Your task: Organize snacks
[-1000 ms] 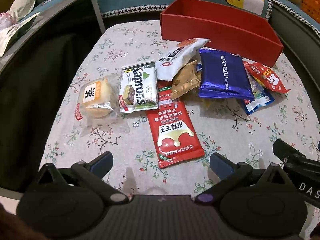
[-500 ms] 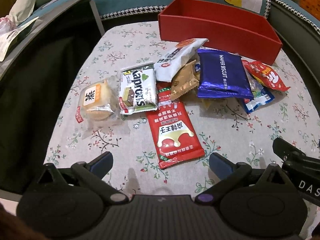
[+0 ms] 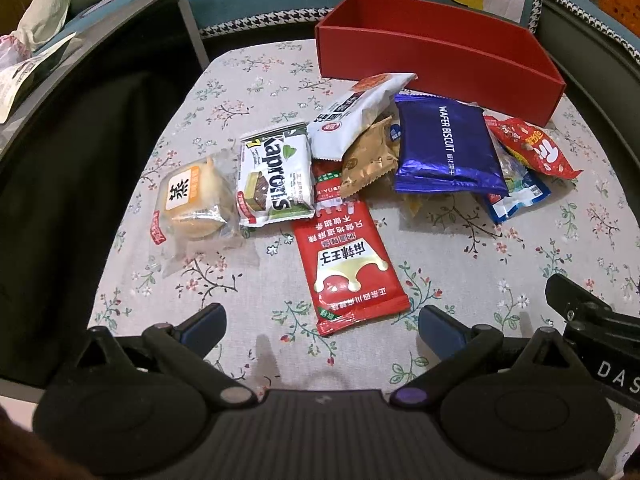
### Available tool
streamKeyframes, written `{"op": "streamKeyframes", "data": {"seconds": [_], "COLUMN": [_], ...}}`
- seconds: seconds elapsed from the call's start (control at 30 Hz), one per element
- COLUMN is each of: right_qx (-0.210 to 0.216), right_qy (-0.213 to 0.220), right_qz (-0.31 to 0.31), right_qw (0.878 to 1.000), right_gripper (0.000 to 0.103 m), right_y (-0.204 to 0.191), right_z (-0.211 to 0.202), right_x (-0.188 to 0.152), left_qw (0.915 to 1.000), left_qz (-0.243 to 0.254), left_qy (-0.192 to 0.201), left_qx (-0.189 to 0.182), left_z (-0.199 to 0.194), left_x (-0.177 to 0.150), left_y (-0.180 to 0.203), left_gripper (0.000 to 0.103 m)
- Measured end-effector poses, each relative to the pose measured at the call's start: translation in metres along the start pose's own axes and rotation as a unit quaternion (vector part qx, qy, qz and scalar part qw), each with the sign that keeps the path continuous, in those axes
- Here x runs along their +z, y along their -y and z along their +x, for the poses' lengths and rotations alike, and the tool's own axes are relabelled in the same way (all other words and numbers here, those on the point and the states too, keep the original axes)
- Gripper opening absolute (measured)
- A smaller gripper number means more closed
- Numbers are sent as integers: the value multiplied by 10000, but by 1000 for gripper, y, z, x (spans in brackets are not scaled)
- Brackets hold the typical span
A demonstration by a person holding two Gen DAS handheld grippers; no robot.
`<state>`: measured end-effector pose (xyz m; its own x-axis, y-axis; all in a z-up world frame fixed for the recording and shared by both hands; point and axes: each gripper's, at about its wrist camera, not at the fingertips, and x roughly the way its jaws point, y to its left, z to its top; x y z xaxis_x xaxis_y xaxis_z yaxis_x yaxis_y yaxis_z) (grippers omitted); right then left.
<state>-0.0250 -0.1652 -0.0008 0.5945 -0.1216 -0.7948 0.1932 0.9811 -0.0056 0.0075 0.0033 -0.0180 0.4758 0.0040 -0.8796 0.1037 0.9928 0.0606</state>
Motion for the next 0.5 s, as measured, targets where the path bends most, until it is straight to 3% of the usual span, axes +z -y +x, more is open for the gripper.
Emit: {"op": "streamKeyframes", "data": {"seconds": [0.5], "right_qx": [-17], "right_qy": [-36], "right_qz": [3], "right_qw": [10000], "right_gripper": [103], "right_y": [0], "right_z": [2], "right_x": [-1], "left_qw": [10000], "left_qz": [16], "left_qy": [-54], "left_qx": [28], "left_z": [2], "left_x": [0], "left_y": [2], "left_gripper": [103]}}
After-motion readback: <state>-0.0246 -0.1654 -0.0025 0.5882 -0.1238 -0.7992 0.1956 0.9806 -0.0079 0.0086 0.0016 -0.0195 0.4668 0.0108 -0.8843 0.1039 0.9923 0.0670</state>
